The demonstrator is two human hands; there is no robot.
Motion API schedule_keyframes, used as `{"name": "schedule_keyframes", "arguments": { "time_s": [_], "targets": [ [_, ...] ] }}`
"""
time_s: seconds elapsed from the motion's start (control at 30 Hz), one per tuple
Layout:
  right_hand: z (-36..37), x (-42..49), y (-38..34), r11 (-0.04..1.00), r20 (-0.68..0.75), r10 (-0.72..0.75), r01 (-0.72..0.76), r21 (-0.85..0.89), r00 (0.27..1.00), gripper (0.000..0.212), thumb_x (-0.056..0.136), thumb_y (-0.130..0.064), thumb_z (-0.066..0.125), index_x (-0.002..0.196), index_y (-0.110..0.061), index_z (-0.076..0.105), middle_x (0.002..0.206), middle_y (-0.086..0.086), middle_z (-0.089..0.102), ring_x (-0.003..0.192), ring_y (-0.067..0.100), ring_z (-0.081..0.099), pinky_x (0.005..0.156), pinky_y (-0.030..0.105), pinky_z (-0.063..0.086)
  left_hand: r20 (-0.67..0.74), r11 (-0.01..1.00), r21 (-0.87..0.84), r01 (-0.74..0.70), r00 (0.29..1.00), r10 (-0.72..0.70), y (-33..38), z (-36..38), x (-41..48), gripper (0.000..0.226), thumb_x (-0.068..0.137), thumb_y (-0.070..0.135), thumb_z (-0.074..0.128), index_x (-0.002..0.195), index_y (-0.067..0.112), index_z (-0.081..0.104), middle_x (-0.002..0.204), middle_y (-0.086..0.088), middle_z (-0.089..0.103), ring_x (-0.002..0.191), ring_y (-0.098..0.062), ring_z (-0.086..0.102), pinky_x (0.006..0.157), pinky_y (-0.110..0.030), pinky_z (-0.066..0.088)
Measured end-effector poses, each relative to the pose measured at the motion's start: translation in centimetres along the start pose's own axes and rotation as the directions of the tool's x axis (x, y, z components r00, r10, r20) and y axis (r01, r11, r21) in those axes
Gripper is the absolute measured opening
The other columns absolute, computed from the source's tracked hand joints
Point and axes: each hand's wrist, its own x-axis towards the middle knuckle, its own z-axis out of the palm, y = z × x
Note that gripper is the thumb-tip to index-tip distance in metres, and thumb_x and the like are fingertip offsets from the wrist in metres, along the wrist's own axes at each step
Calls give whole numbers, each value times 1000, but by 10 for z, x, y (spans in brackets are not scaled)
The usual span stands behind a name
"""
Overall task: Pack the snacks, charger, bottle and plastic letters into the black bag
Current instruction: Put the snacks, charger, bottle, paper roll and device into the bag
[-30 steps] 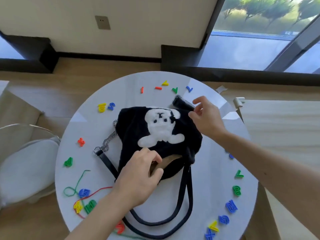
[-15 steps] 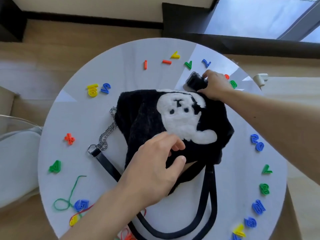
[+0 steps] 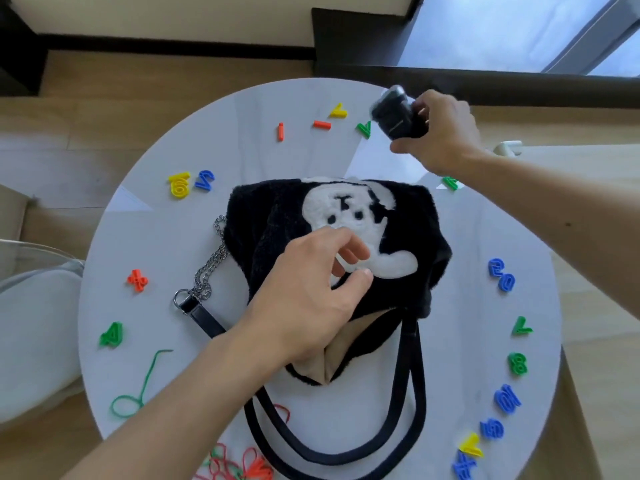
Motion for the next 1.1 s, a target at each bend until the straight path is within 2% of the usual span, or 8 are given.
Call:
{"name": "schedule_keyframes", "arguments": {
  "time_s": [0.13, 0.27, 0.37, 0.43, 0.67, 0.77, 0.87, 1.1],
  "targets": [
    [-40, -65, -22, 887, -14, 4, 3, 462, 1000, 45, 74, -33, 84, 114, -24, 65, 95, -5, 73, 77, 9, 69, 67, 25, 55, -59, 996, -70, 54, 997, -58, 20, 5, -4, 12, 89, 34, 62, 101, 35, 62, 99, 18, 62, 84, 4, 58, 66, -10, 43],
    [-58, -164, -15, 352, 216, 75, -228, 908, 974, 46, 90, -23, 69, 131, -9, 53, 103, 10, 75, 96, 26, 74, 76, 40, 60, -105, 994, -75, 77, 991, -85, 41, 16, -28, 19, 88, 24, 58, 105, 31, 61, 99, 16, 63, 89, 3, 60, 73, -7, 46],
    [-50, -240, 8, -44, 435, 85, -433, 901, 896, 47, 98, -26, 53, 136, 0, 50, 114, 16, 72, 105, 26, 71, 79, 38, 60, -197, 993, 113, 40, 980, -17, 33, 25, -50, 18, 85, 20, 58, 103, 25, 59, 102, 14, 59, 95, -2, 56, 76, -10, 42],
    [-34, -282, 20, -171, 519, 88, -500, 849, 850, 49, 98, -32, 49, 135, 1, 52, 115, 13, 72, 104, 22, 70, 81, 35, 59, -277, 938, 346, 33, 958, 68, 14, 32, -60, 26, 82, 20, 64, 106, 18, 56, 107, 6, 54, 102, -13, 52, 80, -17, 40],
    [28, -352, 24, -267, 677, 216, -625, 734, 703, 45, 79, -37, 75, 113, -8, 67, 89, 9, 68, 80, 19, 69, 72, 33, 58, -232, 634, 754, 171, 973, 14, -52, 53, -56, 55, 69, 33, 75, 112, 12, 49, 110, -7, 49, 102, -29, 48, 84, -39, 42],
    [41, -354, 13, -287, 726, 206, -668, 686, 657, 18, 79, -35, 76, 80, -18, 80, 82, 8, 60, 73, 16, 65, 75, 36, 60, -229, 705, 697, 131, 972, 47, -56, 45, -45, 25, 77, 19, 62, 100, 12, 55, 96, -7, 57, 88, -31, 53, 69, -39, 38],
    [48, -346, -2, -177, 768, 193, -748, 639, 610, 26, 86, -40, 70, 69, -22, 80, 72, 1, 65, 62, 14, 65, 77, 38, 60, -266, 813, 579, 67, 958, 110, -46, 30, -34, 15, 79, 15, 50, 94, 11, 55, 86, -7, 60, 79, -33, 55, 63, -39, 41],
    [51, -292, -48, -262, 788, 171, -744, 615, 591, 25, 98, -31, 60, 109, -10, 67, 94, 7, 72, 78, 21, 68, 70, 33, 55, -190, 825, 553, -116, 947, 260, -15, 4, -26, 25, 83, 7, 54, 105, 8, 66, 86, 1, 50, 78, -17, 46, 71, -32, 40]
  ]
}}
